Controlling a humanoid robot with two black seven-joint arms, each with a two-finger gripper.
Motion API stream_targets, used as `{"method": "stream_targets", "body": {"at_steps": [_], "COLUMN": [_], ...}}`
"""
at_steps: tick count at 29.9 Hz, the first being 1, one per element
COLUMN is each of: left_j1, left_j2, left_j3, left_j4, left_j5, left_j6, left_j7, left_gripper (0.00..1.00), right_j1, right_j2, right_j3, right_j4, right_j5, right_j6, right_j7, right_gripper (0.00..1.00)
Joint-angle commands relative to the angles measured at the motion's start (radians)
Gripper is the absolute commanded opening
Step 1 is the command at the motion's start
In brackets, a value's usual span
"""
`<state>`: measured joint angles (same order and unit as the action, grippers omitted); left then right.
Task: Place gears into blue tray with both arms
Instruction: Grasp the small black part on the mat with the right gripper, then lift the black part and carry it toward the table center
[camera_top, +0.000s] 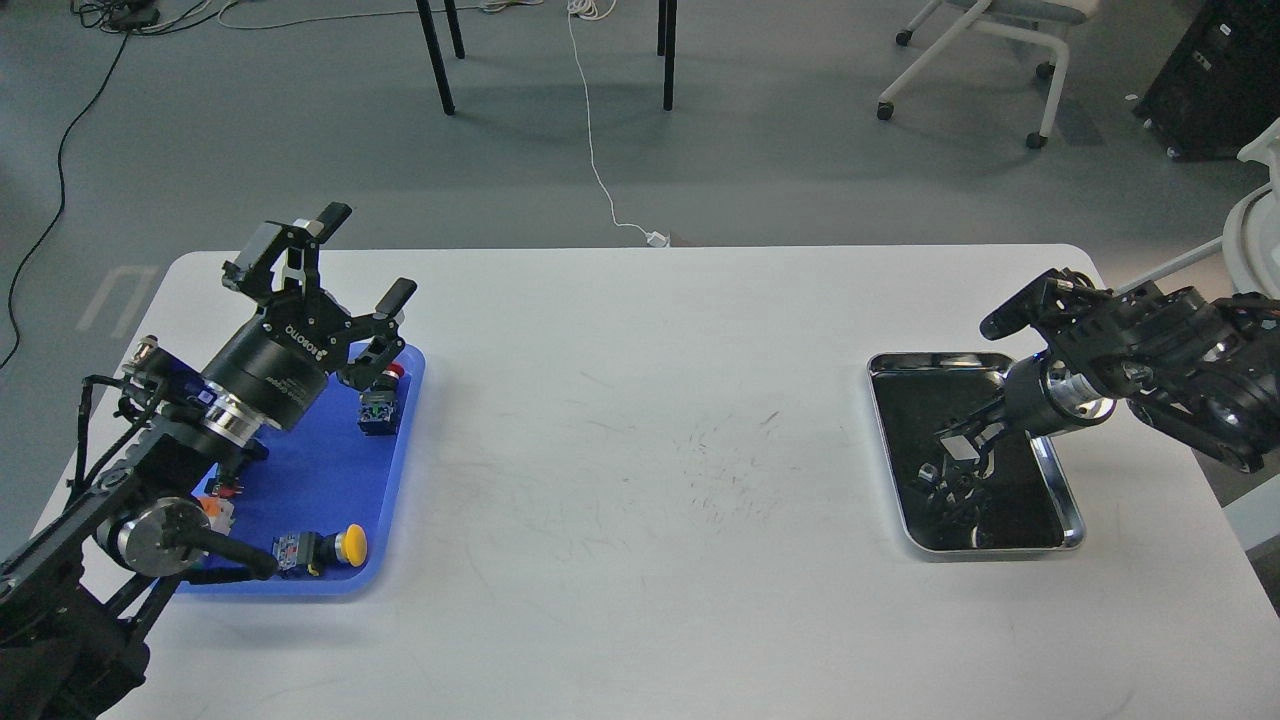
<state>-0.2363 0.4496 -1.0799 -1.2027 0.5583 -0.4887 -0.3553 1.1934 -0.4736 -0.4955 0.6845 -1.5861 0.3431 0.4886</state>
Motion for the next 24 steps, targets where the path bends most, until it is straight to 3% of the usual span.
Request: {"method": "stream_targets", "body": {"at_steps": [1,8,18,24], "left_j1": [0.000,0.000,0.000,0.000], "left_j2": [0.004,0.011,0.011,0.011], "left_j3": [0.000,-0.006,-0.006,-0.006], "left_j4": [0.000,0.000,0.000,0.000], "left_j5": [0.000,0.000,0.000,0.000], "left_j6": [0.000,0.000,0.000,0.000], "left_j7": [-0.007,-0.007,-0.007,-0.007], "left_gripper": [0.98,0.98,0.98,0.98], "right_j1": [-0.005,-0.008,-0.014,-0.020], "right_j2": [0.009,0.013,0.013,0.013], "right_j3": [0.000,0.000,0.000,0.000], "right_j4": [-0.014,-0.017,-0.017,-0.017], "right_j5": [0.000,0.000,0.000,0.000], "right_j6": [-0.012,-0.012,-0.012,-0.012], "right_j7": [0.000,0.000,0.000,0.000], "right_gripper": [0.63,0.60,0.31,0.22]}}
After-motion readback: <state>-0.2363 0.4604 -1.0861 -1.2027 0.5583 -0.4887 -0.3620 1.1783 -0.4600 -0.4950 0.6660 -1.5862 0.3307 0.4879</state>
